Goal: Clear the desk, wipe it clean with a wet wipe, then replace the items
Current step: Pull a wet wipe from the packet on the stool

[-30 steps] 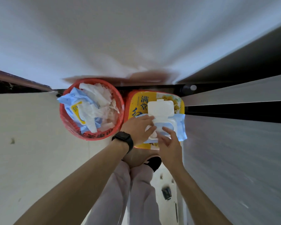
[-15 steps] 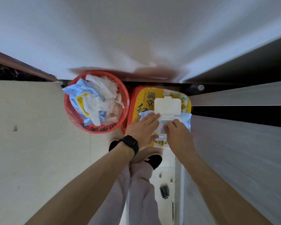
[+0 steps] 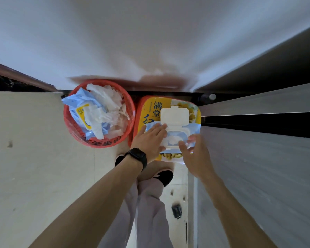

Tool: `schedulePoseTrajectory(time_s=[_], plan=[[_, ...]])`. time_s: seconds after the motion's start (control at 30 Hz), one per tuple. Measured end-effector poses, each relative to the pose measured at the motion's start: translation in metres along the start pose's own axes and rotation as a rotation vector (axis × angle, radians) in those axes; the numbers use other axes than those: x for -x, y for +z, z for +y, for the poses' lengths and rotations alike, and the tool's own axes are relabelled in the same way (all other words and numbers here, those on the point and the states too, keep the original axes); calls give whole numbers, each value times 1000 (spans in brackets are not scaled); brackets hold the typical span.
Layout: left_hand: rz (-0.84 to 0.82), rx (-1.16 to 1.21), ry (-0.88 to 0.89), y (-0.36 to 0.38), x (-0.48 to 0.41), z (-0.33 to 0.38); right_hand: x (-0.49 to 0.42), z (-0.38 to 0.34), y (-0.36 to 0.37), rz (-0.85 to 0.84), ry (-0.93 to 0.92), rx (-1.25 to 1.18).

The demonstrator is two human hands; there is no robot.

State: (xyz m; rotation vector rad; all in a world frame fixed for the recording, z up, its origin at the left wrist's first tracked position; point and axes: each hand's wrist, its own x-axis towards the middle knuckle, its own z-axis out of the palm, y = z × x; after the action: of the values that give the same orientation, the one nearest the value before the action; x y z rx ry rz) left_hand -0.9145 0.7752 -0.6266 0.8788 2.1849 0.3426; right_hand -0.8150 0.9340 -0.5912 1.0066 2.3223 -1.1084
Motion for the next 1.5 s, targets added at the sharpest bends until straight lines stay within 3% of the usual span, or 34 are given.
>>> schedulePoseTrajectory(time_s=[0.1, 0.2, 0.4, 0.5, 0.63, 0.77, 0.9, 1.03, 1.37, 1.5], plan=[[19, 1, -1, 2, -1, 1, 4, 7, 9, 19, -115, 124], [29, 3, -6, 3, -2, 2, 4, 2, 14, 236, -174, 33], [37, 21, -37, 5, 0, 2, 44, -18, -8, 505, 209, -515], [-7, -5, -59, 2, 1, 4, 76, -12, -17, 667, 368, -608], [81, -37, -125, 3, 13, 7, 101, -11, -40, 809, 424, -587], [87, 3, -209, 4, 38, 17, 110, 3, -53, 743, 470, -526], [46, -210, 65, 7, 44, 34, 115, 15, -53, 689, 446, -504], [-139, -438, 199, 11, 14, 48, 117, 21, -45, 635, 417, -471], [-319, -660, 137, 9, -11, 70, 130, 37, -14, 476, 456, -444], [-350, -621, 203, -7, -15, 72, 129, 30, -19, 447, 495, -467]])
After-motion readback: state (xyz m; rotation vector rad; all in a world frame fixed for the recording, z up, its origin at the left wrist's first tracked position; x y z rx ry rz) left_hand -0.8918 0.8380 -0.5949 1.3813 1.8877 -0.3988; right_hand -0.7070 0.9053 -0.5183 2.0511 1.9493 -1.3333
